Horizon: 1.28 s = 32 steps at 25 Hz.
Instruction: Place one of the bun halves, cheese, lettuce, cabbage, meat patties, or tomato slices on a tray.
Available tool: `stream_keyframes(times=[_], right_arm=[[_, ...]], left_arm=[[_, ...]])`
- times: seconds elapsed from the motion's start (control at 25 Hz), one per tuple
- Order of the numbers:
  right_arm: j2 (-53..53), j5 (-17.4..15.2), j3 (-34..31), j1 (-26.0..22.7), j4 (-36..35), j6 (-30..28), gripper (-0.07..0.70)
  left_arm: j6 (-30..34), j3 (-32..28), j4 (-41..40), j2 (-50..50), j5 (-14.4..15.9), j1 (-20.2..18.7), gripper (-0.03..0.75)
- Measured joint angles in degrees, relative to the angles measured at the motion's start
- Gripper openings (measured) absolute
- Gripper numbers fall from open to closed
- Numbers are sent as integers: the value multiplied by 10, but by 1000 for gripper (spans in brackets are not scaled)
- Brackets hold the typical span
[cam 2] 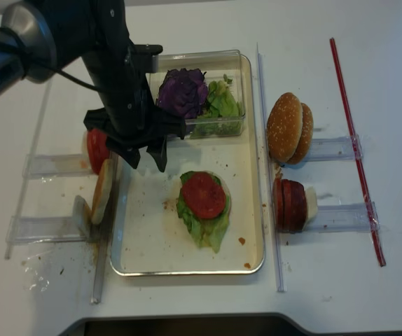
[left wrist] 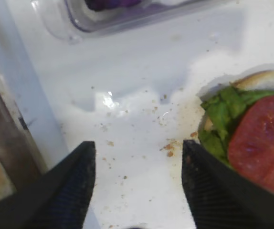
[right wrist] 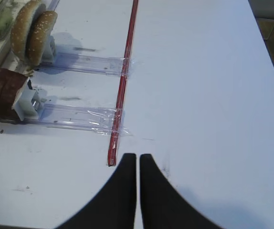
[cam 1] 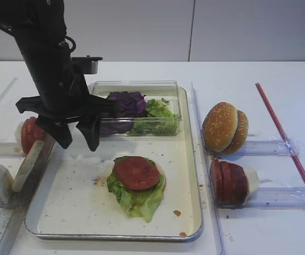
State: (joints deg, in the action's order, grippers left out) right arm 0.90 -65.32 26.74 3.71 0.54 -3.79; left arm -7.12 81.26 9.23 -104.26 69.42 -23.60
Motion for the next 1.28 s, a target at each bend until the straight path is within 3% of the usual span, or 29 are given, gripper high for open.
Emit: stream_keyframes(times=[0.8, 1.28], right_arm=[[0, 0, 0, 0, 0, 0, 47], [0, 0, 0, 0, 0, 0, 47]], left_arm=[[-14, 0, -92, 60, 5, 4, 384], [-13, -2, -92, 100, 8, 89, 385]])
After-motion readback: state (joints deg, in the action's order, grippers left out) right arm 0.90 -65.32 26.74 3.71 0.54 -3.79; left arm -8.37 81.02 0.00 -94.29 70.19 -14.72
